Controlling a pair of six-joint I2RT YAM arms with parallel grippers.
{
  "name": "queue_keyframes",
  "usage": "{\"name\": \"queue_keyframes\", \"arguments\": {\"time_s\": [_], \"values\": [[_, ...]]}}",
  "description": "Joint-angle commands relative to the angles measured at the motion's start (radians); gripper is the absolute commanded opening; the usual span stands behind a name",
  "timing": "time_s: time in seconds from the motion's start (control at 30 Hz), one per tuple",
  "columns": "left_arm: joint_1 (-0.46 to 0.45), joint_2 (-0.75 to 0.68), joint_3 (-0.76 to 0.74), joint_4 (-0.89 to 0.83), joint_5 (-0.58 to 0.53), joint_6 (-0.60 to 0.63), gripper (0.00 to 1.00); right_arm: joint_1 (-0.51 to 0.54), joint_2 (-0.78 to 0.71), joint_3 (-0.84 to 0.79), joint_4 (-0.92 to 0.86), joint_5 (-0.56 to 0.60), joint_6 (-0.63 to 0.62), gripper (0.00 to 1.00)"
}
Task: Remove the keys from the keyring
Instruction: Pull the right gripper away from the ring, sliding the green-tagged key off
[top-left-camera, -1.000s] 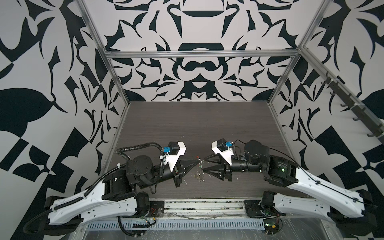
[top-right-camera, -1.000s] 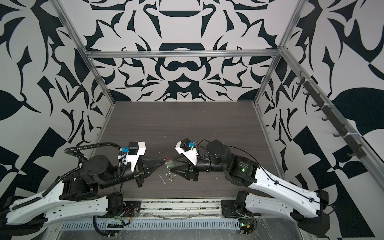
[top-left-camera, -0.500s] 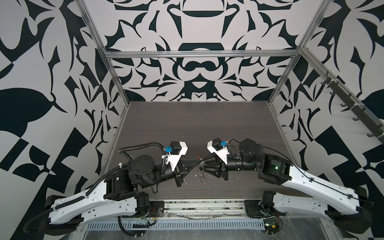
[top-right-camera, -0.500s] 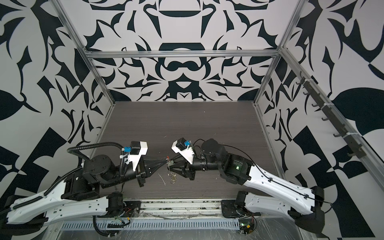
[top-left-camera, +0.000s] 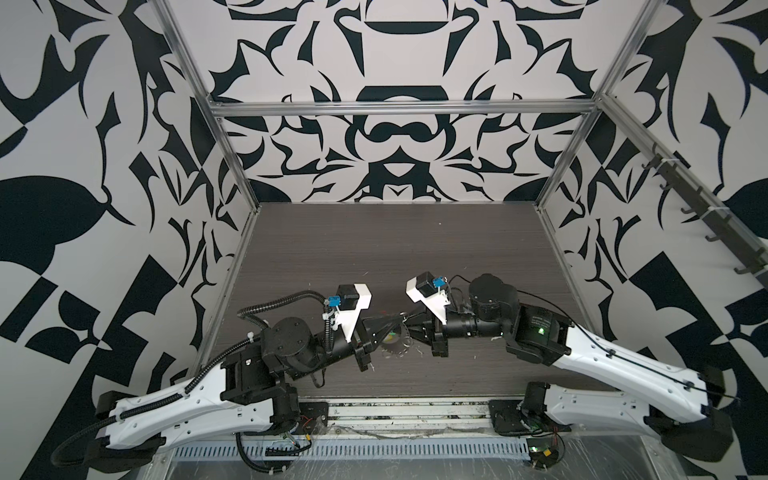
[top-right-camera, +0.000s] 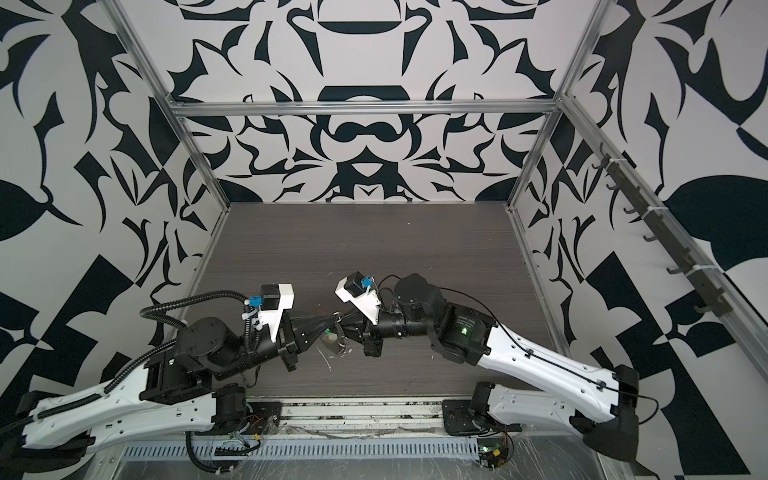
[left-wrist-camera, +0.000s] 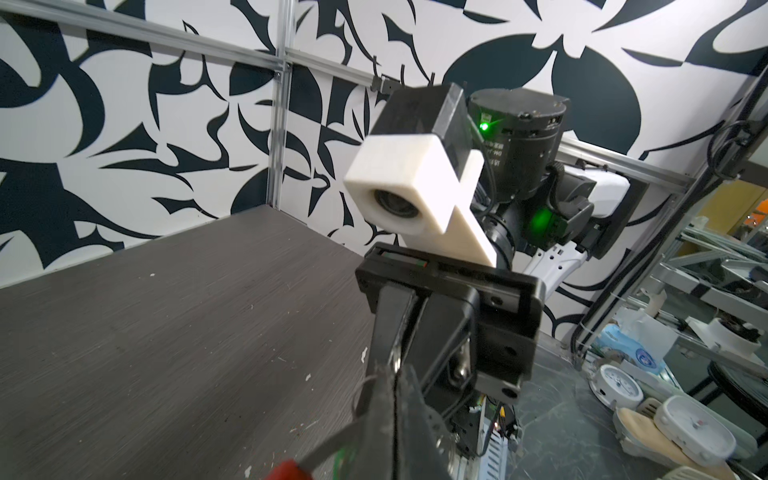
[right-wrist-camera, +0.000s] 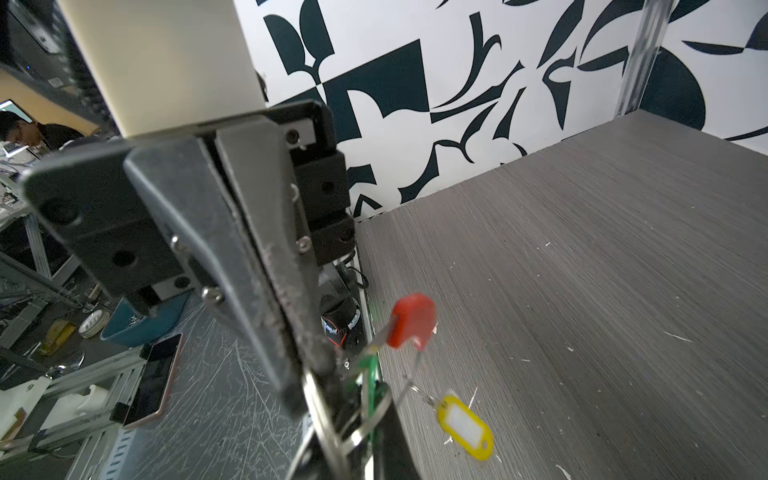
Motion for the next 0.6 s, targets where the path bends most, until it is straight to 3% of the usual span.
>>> {"name": "queue_keyframes", "arguments": {"time_s": [0.0, 0.23, 0.57], "values": [[0.001, -0.025, -0.032, 0.159, -0.035, -0.008, 0.00, 0.002, 0.011, -0.009, 0.153, -0.054, 0.038, 0.00], [0.001, -0.029, -0.030, 0.145, -0.054, 0.001, 0.00, 0.001, -0.009, -0.041, 0.175, -0.039, 0.039, 0.00], [0.002, -0.101, -0.053, 0.073, -0.162, 0.019, 0.00, 0.002, -0.228, -0.136, 0.046, 0.163, 0.037, 0.00]]}}
